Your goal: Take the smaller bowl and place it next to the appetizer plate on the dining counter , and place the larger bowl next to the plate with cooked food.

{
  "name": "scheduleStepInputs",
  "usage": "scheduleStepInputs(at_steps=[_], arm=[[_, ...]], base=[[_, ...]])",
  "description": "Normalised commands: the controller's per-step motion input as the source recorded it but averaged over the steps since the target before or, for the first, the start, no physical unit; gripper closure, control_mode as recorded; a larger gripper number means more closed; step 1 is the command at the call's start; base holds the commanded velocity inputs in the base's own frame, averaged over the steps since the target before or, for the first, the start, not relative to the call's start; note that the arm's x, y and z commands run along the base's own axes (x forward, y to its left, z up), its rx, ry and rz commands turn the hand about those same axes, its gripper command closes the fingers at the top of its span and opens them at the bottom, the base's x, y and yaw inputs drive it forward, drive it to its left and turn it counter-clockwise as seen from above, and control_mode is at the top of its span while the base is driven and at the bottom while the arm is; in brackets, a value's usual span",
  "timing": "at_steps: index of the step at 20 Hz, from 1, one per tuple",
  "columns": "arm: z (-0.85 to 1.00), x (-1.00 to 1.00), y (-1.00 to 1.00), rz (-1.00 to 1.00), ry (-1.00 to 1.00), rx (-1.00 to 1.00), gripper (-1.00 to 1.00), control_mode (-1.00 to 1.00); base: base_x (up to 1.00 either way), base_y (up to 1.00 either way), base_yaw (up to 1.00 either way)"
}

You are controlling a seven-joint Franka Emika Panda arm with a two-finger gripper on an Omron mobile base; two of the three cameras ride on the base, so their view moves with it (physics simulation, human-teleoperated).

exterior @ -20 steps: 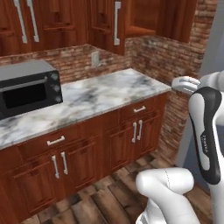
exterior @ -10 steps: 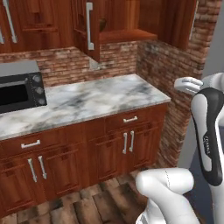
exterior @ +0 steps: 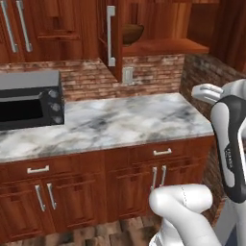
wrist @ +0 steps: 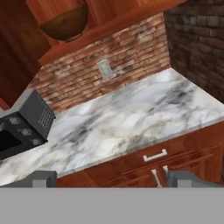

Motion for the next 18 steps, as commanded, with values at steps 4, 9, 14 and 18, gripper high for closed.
scheduleStepInputs(at_steps=[4, 9, 14, 18], arm=[[0.00, 0.00, 0.00, 0.00, 0.00, 0.00, -1.00, 1.00], [0.00, 0.00, 0.00, 0.00, 0.00, 0.00, -1.00, 1.00], [0.00, 0.00, 0.00, 0.00, 0.00, 0.00, -1.00, 1.00], [0.00, 0.00, 0.00, 0.00, 0.00, 0.00, -1.00, 1.00]], base=[[0.32, -0.38, 0.42], [0.45, -0.61, 0.37], [0.91, -0.18, 0.05], [0.93, -0.83, 0.00]])
